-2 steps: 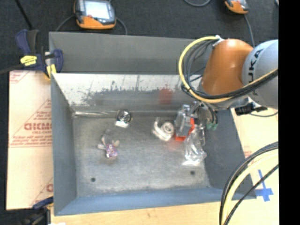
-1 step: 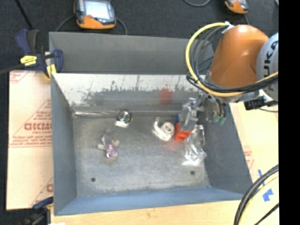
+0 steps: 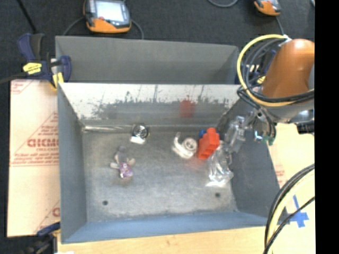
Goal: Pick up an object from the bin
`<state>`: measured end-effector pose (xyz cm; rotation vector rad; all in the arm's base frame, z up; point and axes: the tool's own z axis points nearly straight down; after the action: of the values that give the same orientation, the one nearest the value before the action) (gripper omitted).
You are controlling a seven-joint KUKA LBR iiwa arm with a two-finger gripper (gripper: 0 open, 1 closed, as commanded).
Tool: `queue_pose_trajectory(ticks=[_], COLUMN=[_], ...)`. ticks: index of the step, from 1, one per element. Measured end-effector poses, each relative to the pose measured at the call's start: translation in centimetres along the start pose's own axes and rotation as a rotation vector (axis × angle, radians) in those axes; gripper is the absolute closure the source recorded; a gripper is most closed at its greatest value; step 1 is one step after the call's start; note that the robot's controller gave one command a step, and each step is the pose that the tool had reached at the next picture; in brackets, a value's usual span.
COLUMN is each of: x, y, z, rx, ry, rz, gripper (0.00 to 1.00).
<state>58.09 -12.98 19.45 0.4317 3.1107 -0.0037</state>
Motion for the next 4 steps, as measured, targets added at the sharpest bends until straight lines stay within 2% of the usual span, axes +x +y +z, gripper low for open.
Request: queue_pose_trajectory(ticks=[1, 2, 3, 4], x=[-1.2, -0.1, 1.5, 3.2], y=[8.7, 6.9, 7.8, 13.3], z=[3.6, -9.4, -5.0, 3.4], rx=[-0.007, -0.005, -0.001, -0.004], ry=[-0.003, -0.012, 0.000, 0.005], rz=[0.020, 0.011, -0.232, -0.254], gripper=[1.00, 1.00, 1.00, 1.00])
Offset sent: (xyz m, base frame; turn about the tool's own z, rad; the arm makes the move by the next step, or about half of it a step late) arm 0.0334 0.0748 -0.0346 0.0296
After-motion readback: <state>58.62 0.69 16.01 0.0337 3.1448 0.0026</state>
